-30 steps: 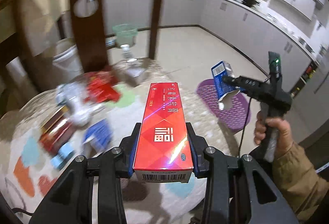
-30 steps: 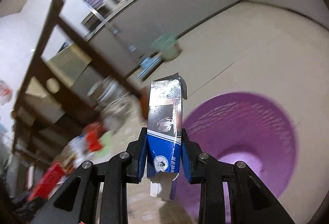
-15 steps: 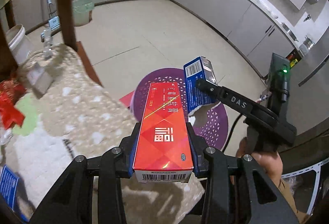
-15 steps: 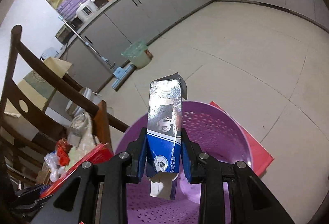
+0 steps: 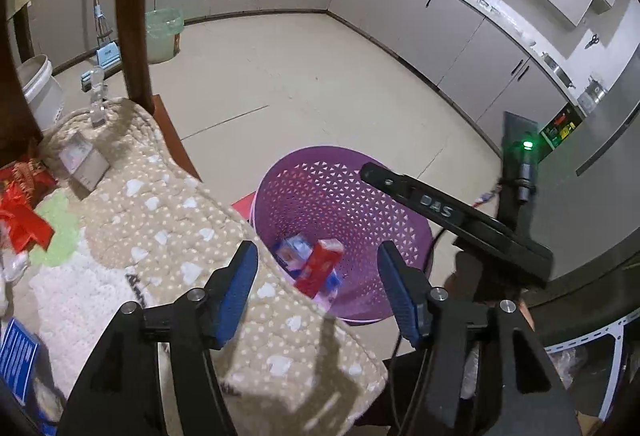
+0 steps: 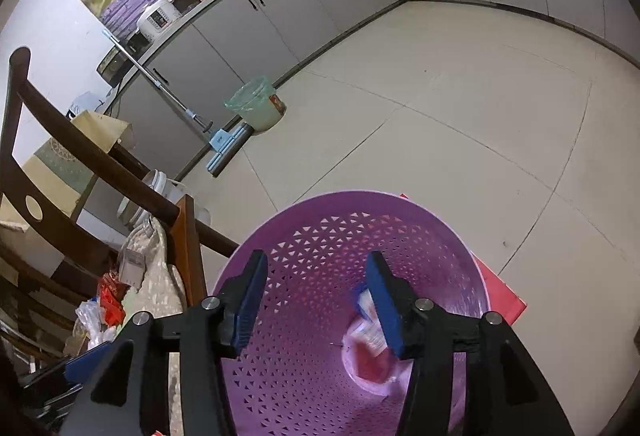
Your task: Collect trash
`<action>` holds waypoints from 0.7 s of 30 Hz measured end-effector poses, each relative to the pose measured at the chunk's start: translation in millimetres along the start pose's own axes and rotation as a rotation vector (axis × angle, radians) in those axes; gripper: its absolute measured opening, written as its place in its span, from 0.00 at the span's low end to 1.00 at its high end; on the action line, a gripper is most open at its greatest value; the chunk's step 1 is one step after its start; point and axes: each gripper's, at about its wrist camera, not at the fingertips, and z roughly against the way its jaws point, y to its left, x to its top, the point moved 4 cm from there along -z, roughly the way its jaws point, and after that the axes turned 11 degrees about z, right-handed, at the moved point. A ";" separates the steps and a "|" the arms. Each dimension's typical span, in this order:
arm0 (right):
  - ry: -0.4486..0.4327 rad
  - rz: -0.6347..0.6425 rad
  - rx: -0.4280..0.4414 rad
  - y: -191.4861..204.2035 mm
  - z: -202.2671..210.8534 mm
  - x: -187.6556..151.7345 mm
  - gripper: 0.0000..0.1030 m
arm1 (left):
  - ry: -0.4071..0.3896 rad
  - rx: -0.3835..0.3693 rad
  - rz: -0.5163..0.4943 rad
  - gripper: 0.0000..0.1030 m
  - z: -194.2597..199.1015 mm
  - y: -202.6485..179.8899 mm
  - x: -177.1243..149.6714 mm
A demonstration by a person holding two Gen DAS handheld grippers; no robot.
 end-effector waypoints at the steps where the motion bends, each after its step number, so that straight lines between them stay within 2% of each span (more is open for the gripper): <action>1: -0.002 0.005 -0.002 2.4 -0.5 0.0 0.56 | -0.009 0.002 -0.004 0.60 7.1 -0.2 -3.1; 6: -0.022 0.051 -0.017 16.6 -0.6 -0.5 0.58 | -0.056 0.011 -0.029 0.65 47.7 -1.4 -23.4; 12: -0.055 0.113 -0.043 38.8 3.8 -3.6 0.63 | -0.118 0.050 0.031 0.67 113.8 35.5 -50.8; 17: -0.071 0.146 -0.038 61.8 8.7 -9.9 0.63 | -0.219 0.141 0.181 0.74 172.0 105.1 -74.2; 21: -0.092 0.205 -0.028 90.2 13.1 -17.1 0.67 | -0.274 0.285 0.318 0.75 202.0 170.4 -97.1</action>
